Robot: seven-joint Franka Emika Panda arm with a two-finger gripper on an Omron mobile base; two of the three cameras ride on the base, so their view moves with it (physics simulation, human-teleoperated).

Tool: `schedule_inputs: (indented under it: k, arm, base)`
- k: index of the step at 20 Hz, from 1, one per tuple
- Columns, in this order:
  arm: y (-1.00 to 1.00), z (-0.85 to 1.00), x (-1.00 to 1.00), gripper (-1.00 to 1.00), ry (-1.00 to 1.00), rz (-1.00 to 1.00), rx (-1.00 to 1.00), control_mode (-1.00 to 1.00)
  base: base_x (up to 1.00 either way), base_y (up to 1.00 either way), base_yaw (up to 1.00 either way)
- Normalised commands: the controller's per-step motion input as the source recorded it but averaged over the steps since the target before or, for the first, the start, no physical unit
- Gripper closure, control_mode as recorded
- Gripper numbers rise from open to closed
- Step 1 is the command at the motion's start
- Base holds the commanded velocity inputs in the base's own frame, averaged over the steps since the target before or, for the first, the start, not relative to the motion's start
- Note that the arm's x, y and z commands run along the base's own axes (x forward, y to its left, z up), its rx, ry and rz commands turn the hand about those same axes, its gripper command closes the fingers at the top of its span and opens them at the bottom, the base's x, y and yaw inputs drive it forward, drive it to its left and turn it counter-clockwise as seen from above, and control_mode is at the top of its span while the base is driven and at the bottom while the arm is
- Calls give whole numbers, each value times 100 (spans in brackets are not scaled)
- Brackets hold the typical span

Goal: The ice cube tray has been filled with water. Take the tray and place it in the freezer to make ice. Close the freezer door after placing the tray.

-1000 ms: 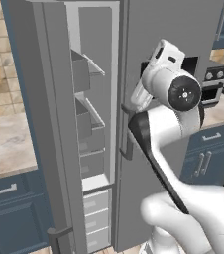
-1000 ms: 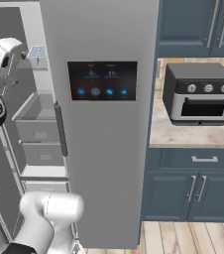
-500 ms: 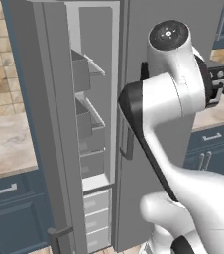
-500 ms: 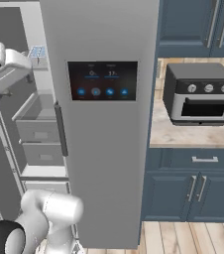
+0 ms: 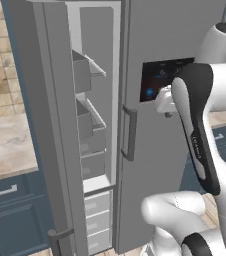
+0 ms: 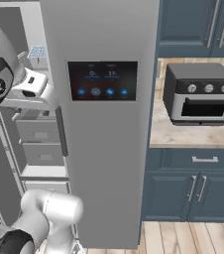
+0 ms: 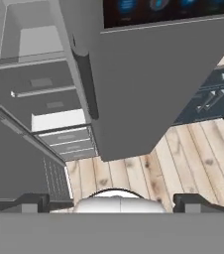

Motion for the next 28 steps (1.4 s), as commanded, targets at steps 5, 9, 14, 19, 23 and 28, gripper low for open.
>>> schedule_inputs:
  k: [5,9,14,19,23,28]
  arm:
    - [-12,-67,0,-100,-1,2,15,-100]
    - [11,-5,0,-100,4,0,0,-100]
    - [14,0,0,-100,5,0,-1,-100]
    - [0,0,-13,-100,0,0,0,100]
    - [0,0,0,-100,0,0,0,100]
    - [0,0,0,-100,0,0,0,100]
  base:
    - [0,0,0]
    - [0,0,0]
    - [0,0,0]
    - [-23,0,0]
    - [-81,0,0]
    - [-38,7,1]
